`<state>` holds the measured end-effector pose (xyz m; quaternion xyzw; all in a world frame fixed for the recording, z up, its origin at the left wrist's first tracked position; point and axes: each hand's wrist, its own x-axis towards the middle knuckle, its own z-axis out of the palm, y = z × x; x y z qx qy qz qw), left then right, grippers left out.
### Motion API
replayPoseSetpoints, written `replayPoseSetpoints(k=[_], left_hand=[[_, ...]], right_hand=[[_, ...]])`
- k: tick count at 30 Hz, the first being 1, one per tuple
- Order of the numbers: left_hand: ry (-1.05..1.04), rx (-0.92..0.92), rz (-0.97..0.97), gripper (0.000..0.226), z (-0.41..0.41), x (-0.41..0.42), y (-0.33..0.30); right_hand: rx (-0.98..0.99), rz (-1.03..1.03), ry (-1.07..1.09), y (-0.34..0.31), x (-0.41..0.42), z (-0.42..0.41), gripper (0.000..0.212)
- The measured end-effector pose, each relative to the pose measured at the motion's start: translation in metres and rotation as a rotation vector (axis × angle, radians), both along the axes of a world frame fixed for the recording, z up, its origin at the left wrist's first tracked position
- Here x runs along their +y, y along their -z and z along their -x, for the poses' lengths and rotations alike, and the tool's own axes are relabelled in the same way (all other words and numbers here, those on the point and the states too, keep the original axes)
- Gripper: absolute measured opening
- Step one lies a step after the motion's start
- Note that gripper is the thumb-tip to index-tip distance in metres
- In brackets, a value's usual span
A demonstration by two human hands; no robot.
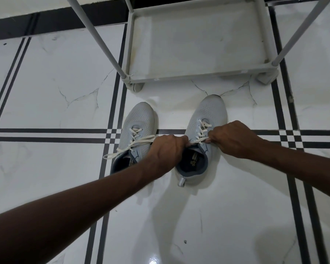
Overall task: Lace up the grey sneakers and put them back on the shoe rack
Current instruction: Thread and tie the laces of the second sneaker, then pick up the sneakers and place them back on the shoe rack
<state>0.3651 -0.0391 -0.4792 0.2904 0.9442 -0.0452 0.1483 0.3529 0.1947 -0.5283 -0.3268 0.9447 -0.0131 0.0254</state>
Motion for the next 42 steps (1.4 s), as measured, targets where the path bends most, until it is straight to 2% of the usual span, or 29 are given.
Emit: replayPoseSetpoints(k=[4,6,8,10,12,13,15,17,19,20,22,25,28,32,35,42], left_hand=[[-0.059,-0.066,-0.016,0.02,0.0,-0.004,0.007],[-0.083,-0.134,-0.088,0.02,0.006,-0.005,0.009],[-0.089,-0.217,-0.182,0.033,0.02,-0.008,0.003],[-0.12,-0.27,-0.243,0.044,0.036,-0.013,-0.01],[-0.181,-0.286,-0.312,0.049,0.051,-0.028,-0.025],[-0.21,-0.278,-0.314,0.056,0.058,-0.041,-0.031],[-0.275,-0.27,-0.183,0.087,0.069,-0.079,-0.035],[-0.398,-0.407,-0.065,0.121,0.068,-0.116,-0.039],[-0.524,-0.575,-0.011,0.134,0.05,-0.144,-0.036],[-0.587,-0.623,-0.001,0.129,0.036,-0.153,-0.031],[-0.705,-0.598,-0.094,0.101,0.006,-0.165,-0.016],[-0.771,-0.353,-0.237,0.066,-0.029,-0.167,0.008],[-0.81,-0.197,-0.344,0.045,-0.046,-0.151,0.015],[-0.829,-0.2,-0.456,0.042,-0.057,-0.125,0.014],[-0.848,-0.258,-0.522,0.03,-0.057,-0.113,0.016],[-0.772,-0.299,-0.478,0.028,-0.044,-0.109,-0.012]], right_hand=[[0.0,0.004,0.005,0.004,-0.002,0.002,0.042],[0.005,-0.004,-0.011,-0.003,-0.003,0.01,0.049],[0.022,-0.062,-0.061,-0.014,-0.009,0.019,0.053],[0.088,-0.091,-0.022,-0.025,-0.017,0.019,0.047],[0.093,0.045,0.171,-0.034,-0.024,0.007,0.06],[0.068,0.18,0.303,-0.036,-0.029,-0.004,0.067],[-0.008,0.449,0.599,-0.035,-0.042,-0.03,0.075],[-0.192,0.606,0.865,-0.022,-0.05,-0.054,0.075],[-0.455,0.716,1.019,-0.013,-0.053,-0.069,0.07],[-0.583,0.744,1.067,-0.012,-0.052,-0.073,0.067],[-0.737,0.725,1.106,-0.014,-0.048,-0.074,0.061],[-0.765,0.679,1.124,-0.016,-0.042,-0.079,0.058],[-0.773,0.63,1.094,-0.021,-0.046,-0.08,0.054],[-0.698,0.561,0.986,-0.022,-0.059,-0.071,0.044],[-0.663,0.584,0.987,-0.02,-0.068,-0.067,0.043],[-0.567,0.568,1.0,-0.044,-0.076,-0.063,0.026]])
